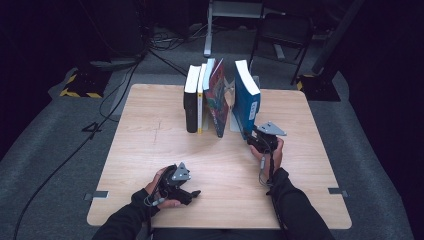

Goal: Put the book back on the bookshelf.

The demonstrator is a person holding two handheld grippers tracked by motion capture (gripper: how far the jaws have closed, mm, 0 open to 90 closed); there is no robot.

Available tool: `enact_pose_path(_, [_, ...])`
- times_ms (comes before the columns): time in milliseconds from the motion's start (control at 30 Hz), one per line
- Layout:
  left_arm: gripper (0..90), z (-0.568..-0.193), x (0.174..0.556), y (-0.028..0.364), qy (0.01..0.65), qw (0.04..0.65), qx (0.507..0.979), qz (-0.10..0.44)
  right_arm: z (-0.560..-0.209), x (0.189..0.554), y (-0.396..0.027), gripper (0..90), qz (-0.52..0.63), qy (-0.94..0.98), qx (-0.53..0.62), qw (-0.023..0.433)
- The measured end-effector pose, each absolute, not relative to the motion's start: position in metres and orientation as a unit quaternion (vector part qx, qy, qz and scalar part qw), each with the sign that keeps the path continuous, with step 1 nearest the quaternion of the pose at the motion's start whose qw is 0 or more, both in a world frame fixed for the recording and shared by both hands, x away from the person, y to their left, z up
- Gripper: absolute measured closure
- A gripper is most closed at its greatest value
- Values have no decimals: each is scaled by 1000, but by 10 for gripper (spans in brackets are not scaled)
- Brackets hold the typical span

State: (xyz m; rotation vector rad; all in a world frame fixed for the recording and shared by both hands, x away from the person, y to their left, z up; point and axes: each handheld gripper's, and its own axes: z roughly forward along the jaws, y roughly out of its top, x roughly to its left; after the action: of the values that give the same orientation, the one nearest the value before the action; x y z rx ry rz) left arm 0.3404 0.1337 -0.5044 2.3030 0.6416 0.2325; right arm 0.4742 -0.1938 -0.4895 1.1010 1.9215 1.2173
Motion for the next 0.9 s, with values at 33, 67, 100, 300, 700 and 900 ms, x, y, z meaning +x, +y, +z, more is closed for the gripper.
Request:
enact_pose_path(33, [165,-504,340,134,250,362,894,90,-489,475,-193,591,458,725,415,304])
enact_pose_path(67, [165,-504,340,134,249,361,894,90,-490,475,-192,588,457,726,413,306])
enact_pose_path(100, [165,-504,340,134,250,362,893,90,-490,475,-191,586,458,726,412,306])
enact_pose_path(300, [165,-504,340,134,249,361,894,90,-489,476,-191,581,455,727,413,305])
enact_pose_path(700, [165,-504,340,134,249,362,894,90,-479,477,-192,482,430,755,393,300])
enact_pose_path(900, [165,-505,340,134,249,362,894,91,-474,475,-190,415,408,778,382,285])
